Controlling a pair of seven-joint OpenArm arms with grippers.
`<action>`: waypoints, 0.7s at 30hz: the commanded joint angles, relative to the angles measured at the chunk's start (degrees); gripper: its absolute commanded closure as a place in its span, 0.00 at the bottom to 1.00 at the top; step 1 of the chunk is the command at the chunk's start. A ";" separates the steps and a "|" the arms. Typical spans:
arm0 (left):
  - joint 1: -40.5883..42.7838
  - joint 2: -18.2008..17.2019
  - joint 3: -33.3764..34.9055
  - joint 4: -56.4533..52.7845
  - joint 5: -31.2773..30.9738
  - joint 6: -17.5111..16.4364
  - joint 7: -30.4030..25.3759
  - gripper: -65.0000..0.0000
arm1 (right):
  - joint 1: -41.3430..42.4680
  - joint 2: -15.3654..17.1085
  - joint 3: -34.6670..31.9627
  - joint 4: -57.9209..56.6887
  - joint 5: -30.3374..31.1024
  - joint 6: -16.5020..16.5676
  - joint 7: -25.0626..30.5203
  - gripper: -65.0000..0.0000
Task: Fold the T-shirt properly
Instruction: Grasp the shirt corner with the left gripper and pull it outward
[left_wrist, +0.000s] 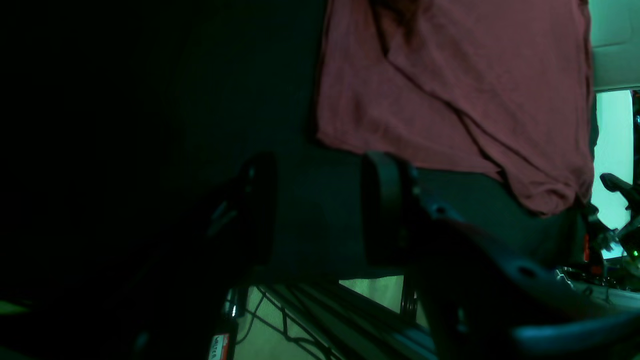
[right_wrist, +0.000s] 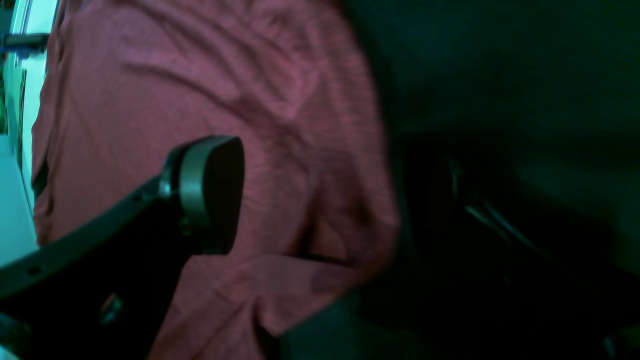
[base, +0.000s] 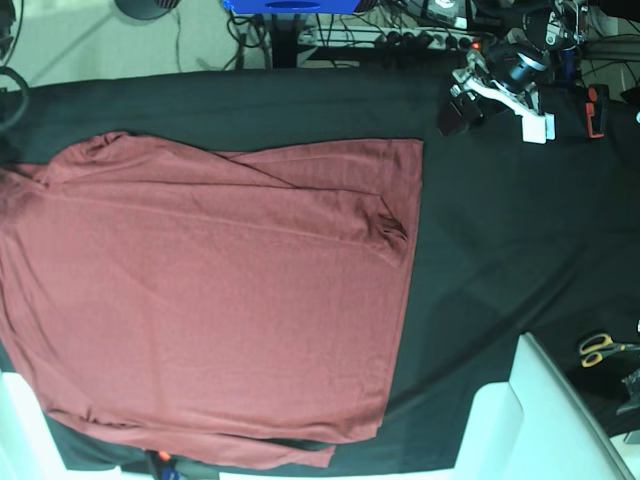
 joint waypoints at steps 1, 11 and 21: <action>0.44 -0.41 -0.29 0.63 -0.85 -0.77 -0.93 0.58 | 0.68 0.41 -0.19 0.43 -0.07 0.06 -0.58 0.28; 0.35 -0.32 0.24 0.63 -1.12 -0.77 -0.93 0.59 | 0.68 -0.82 -0.36 0.43 -0.07 0.06 -0.58 0.81; -2.73 3.11 0.24 -3.94 -1.12 -0.86 -0.93 0.58 | 1.20 -1.09 -0.45 0.43 -0.25 0.06 -0.58 1.00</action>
